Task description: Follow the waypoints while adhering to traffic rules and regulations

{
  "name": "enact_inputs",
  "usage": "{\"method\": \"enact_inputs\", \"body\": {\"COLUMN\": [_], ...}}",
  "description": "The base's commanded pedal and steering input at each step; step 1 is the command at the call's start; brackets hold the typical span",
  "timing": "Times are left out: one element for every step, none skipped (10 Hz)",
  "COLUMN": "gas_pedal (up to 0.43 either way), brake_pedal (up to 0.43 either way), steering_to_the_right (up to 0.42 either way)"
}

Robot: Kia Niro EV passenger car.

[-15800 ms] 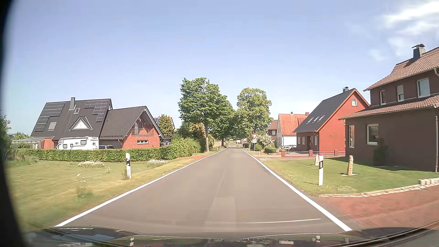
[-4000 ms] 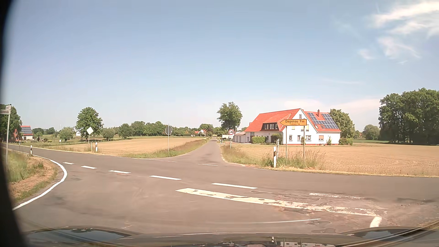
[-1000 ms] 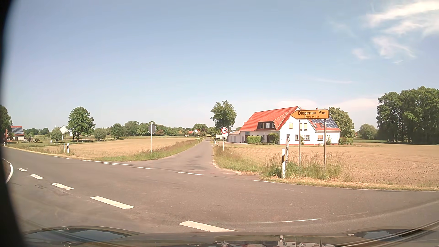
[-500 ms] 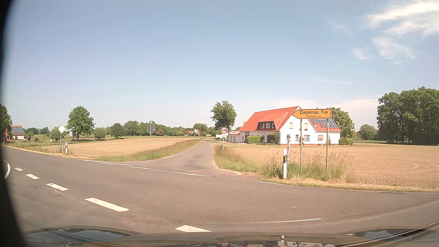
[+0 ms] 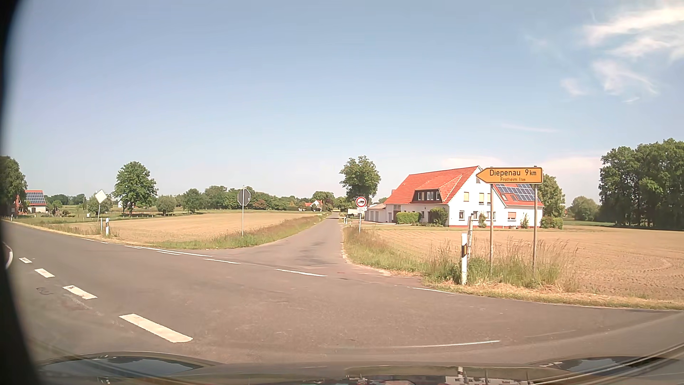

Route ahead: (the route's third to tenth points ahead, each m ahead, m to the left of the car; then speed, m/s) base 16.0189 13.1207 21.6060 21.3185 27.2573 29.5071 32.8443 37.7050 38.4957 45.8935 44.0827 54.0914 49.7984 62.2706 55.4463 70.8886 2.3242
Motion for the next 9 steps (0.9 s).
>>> {"method": "enact_inputs", "body": {"gas_pedal": [0.390,0.390,0.390,0.390,0.390,0.390,0.390,0.390,0.390], "brake_pedal": [0.000,0.000,0.000,0.000,0.000,0.000,0.000,0.000,0.000], "steering_to_the_right": [-0.255,-0.276,-0.290,-0.300,-0.307,-0.315,-0.317,-0.317,-0.318]}}
